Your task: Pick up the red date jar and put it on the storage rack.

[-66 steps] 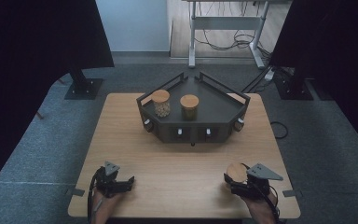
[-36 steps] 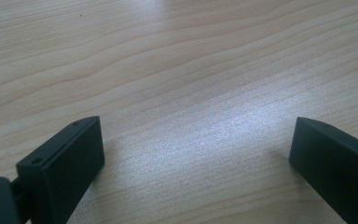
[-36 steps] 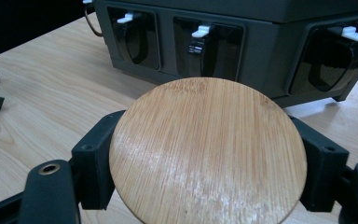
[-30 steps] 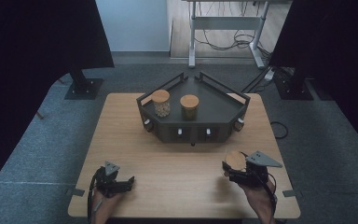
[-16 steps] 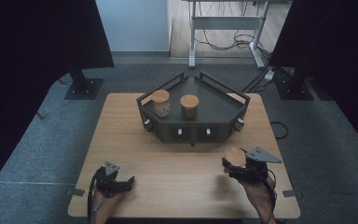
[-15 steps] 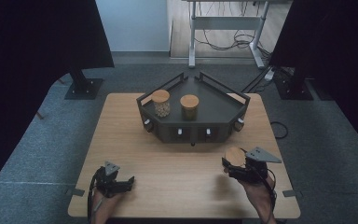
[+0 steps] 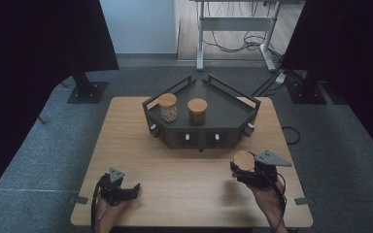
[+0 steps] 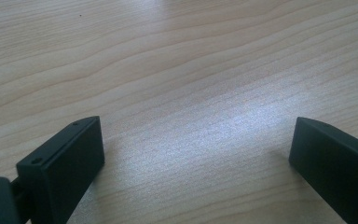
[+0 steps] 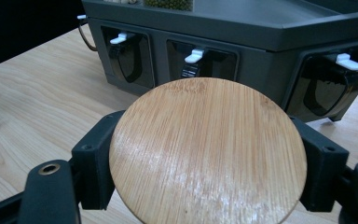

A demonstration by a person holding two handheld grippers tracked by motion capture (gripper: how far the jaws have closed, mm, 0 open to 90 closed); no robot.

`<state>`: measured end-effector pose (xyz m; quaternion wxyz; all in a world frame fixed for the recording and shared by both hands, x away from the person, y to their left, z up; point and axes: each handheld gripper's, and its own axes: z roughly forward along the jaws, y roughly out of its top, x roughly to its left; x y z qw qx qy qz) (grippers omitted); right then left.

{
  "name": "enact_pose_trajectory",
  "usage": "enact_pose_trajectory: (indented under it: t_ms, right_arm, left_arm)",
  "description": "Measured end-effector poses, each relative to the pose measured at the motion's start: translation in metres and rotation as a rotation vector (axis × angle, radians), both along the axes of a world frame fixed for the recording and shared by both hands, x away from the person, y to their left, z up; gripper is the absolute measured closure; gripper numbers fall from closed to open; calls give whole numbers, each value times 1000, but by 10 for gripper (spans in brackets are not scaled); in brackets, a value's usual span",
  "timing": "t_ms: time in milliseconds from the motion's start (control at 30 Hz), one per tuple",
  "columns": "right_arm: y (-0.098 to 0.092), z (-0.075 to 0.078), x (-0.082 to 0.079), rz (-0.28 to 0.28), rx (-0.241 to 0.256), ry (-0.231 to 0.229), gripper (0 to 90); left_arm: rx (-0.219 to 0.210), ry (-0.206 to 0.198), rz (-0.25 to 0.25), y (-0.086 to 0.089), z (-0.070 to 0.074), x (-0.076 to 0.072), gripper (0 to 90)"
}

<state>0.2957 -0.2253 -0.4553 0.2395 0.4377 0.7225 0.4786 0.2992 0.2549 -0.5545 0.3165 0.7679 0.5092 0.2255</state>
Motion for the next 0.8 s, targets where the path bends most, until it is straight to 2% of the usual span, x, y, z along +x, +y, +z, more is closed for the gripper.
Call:
enact_pose_trajectory:
  t_ms: [800]
  right_arm:
    - [2,8,17,-12,3,-7,227]
  left_arm:
    - [0,0,-1,0,0,0,28]
